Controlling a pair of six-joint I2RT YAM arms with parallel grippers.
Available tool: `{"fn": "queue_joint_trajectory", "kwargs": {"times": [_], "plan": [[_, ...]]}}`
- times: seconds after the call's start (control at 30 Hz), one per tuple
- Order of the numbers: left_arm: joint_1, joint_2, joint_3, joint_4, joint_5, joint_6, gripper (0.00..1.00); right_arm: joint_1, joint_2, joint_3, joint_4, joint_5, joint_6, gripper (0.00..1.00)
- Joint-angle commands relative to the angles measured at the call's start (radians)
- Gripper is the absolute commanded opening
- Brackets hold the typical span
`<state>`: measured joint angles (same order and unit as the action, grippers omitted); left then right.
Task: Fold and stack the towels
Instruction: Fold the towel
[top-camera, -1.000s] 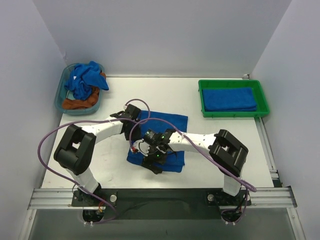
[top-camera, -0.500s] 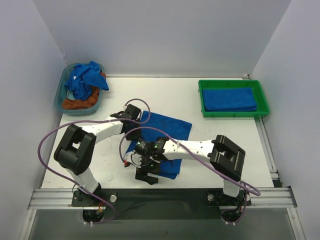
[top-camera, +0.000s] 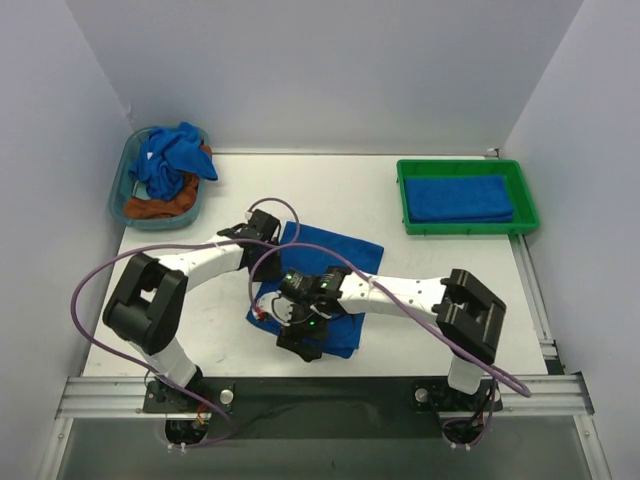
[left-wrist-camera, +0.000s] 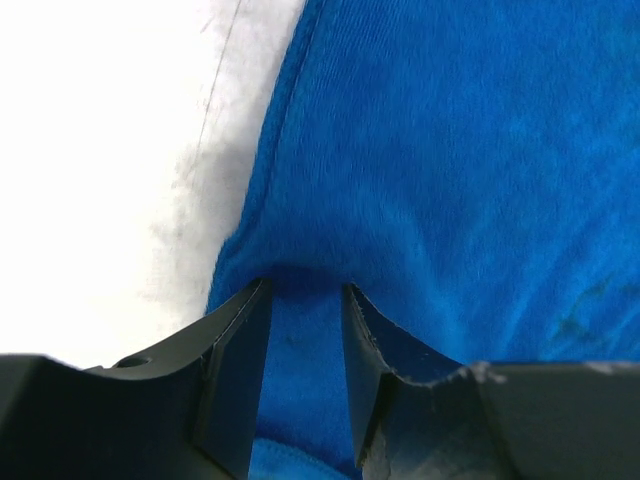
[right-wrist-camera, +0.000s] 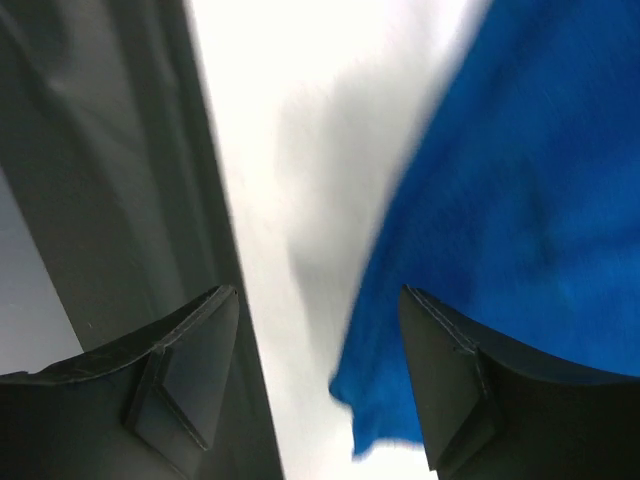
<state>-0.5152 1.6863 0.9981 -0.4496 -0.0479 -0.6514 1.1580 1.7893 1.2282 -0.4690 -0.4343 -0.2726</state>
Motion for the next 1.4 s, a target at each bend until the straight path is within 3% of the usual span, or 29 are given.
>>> {"fn": "queue_joint_trajectory", "kwargs": {"times": [0.0, 0.13, 0.37, 0.73, 1.03, 1.37], "plan": [[0.007, -0.114, -0.012, -0.014, -0.01, -0.001, 0.45, -0.073, -0.152, -0.067, -0.042, 0.088, 0.079, 0.63], [0.004, -0.227, -0.049, -0.041, -0.013, 0.004, 0.45, -0.136, -0.267, -0.197, -0.013, 0.13, 0.18, 0.49], [-0.049, -0.347, -0.137, -0.061, -0.003, -0.008, 0.45, -0.152, -0.272, -0.274, 0.016, 0.186, 0.273, 0.28], [-0.155, -0.284, -0.234, -0.061, -0.038, -0.031, 0.45, -0.08, -0.182, -0.263, 0.024, 0.157, 0.273, 0.24], [-0.155, -0.457, -0.381, -0.086, -0.04, -0.08, 0.45, -0.054, -0.169, -0.262, 0.0, 0.124, 0.273, 0.23], [-0.155, -0.579, -0.447, -0.158, -0.049, -0.116, 0.45, -0.023, -0.168, -0.24, -0.051, 0.045, 0.228, 0.23]]}}
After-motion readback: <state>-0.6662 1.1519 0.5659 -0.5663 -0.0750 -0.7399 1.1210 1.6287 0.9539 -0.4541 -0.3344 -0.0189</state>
